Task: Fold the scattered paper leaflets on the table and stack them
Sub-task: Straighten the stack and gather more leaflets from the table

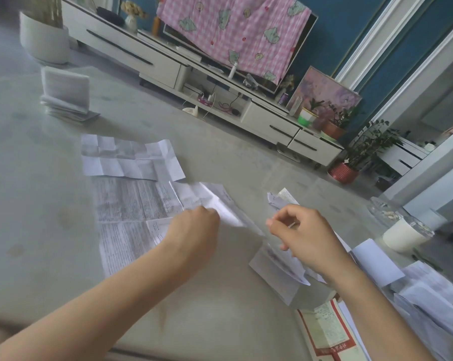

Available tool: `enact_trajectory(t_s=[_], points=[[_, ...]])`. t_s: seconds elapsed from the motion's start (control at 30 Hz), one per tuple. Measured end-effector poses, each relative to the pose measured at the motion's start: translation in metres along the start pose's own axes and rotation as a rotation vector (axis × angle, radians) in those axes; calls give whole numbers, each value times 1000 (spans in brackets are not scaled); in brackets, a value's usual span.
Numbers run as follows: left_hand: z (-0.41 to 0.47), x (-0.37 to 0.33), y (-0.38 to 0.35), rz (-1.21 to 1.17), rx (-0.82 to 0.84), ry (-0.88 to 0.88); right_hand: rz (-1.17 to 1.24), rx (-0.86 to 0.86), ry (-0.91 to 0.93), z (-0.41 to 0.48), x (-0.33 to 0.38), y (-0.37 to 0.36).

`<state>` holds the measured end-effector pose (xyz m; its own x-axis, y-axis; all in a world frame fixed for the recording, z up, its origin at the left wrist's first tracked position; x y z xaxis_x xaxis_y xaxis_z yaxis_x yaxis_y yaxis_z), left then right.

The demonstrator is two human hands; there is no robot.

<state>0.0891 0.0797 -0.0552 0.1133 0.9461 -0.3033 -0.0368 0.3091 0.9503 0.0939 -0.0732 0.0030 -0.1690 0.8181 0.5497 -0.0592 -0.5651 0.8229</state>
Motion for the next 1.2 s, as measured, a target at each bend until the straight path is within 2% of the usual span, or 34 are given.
enact_trajectory(t_s=[0.07, 0.13, 0.23, 0.3, 0.37, 0.47, 0.53, 0.67, 0.73, 0.87, 0.93, 1.0, 1.1, 1.2], points=[[7, 13, 20, -215, -86, 28, 25, -54, 31, 4, 2, 2], [12, 29, 40, -510, -143, 72, 144, -182, 86, 8, 7, 11], [6, 54, 66, -1284, -139, 212, 336, -295, 78, 15, 12, 21], [-1, 63, 79, -1618, -32, 245, 492, -183, -62, 28, 6, 8], [-6, 66, 88, -1744, 92, 209, 687, -1, -172, 37, 9, -9], [-9, 66, 89, -1738, 183, 187, 916, 268, -160, 39, 25, -23], [-8, 67, 84, -1722, 203, 188, 952, 338, -128, 37, 31, -25], [-4, 64, 84, -1599, 244, 32, 892, 166, -79, 45, 25, -16], [-1, 68, 80, -1523, 194, 19, 892, 123, -86, 45, 22, -11], [7, 77, 73, -1527, 54, 90, 1006, 168, -91, 40, 23, -7], [9, 74, 73, -1570, 42, 101, 973, 157, -50, 38, 21, -2], [9, 74, 73, -1554, 45, 87, 837, 163, -10, 33, 23, 1], [6, 76, 74, -1453, 111, 40, 669, 247, -56, 29, 23, 4], [4, 76, 75, -1366, 184, -12, 670, 280, -25, 34, 34, 23]])
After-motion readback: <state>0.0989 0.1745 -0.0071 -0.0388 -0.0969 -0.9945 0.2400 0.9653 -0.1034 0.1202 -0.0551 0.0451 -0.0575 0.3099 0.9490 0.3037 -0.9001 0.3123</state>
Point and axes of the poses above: each hand's wrist, its own z-axis towards the middle knuckle, its own y-axis out of the back of the hand, x = y × z, the point moved 7 cm from there along z, towards the middle knuckle, and after that the axes turned 1 degree about -x, right-handed, at the moved point
